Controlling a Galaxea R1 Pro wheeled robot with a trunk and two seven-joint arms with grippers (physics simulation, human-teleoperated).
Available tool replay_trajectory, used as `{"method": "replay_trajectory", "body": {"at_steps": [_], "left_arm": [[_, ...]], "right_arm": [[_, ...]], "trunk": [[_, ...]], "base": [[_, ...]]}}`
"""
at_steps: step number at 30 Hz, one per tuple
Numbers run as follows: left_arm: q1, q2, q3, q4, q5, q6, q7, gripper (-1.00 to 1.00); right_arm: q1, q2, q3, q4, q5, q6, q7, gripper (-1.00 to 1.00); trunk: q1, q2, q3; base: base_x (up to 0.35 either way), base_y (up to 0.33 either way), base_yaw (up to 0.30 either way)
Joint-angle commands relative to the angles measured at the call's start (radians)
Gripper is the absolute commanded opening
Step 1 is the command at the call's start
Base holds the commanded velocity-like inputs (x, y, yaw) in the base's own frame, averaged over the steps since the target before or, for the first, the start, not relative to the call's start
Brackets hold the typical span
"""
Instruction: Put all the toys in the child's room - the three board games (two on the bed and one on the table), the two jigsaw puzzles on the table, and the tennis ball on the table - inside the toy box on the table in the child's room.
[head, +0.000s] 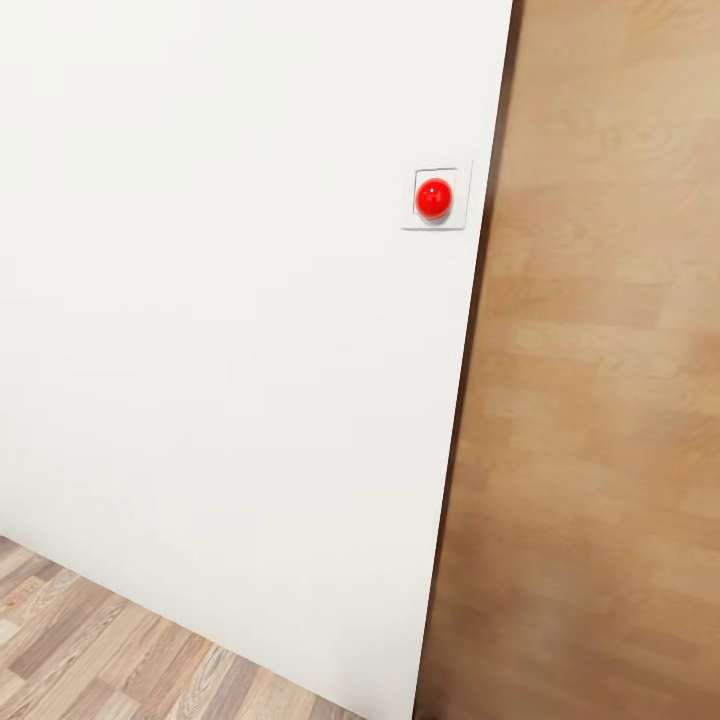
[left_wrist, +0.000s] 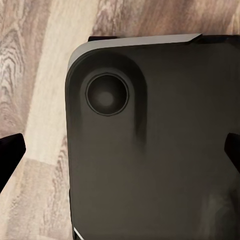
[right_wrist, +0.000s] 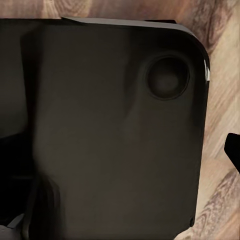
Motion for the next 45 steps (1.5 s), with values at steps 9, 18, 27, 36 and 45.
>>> {"method": "replay_trajectory", "body": {"at_steps": [9,18,27,36,45], "left_arm": [[0.000,0.000,0.000,-0.001,0.000,-0.002,0.001,1.00],[0.000,0.000,0.000,-0.001,0.000,-0.002,0.001,1.00],[0.000,0.000,0.000,-0.001,0.000,-0.002,0.001,1.00],[0.000,0.000,0.000,-0.001,0.000,-0.002,0.001,1.00],[0.000,0.000,0.000,-0.001,0.000,-0.002,0.001,1.00]], "right_arm": [[0.000,0.022,0.000,0.000,0.005,-0.006,0.001,1.00],[0.000,0.043,0.007,0.000,0.018,-0.007,0.003,1.00],[0.000,0.056,0.007,0.000,0.021,-0.008,0.000,1.00],[0.000,0.057,0.003,0.000,0.016,-0.008,0.000,1.00],[-0.001,0.056,-0.003,-0.019,0.005,-0.002,-0.006,1.00]], "trunk": [[0.000,0.000,-0.001],[0.000,0.000,-0.001],[0.000,0.000,-0.001],[0.000,0.000,-0.001],[0.000,0.000,-0.002]], "base": [[0.000,0.000,0.000],[0.000,0.000,0.000],[0.000,0.000,0.000],[0.000,0.000,0.149],[0.000,0.000,0.267]]}}
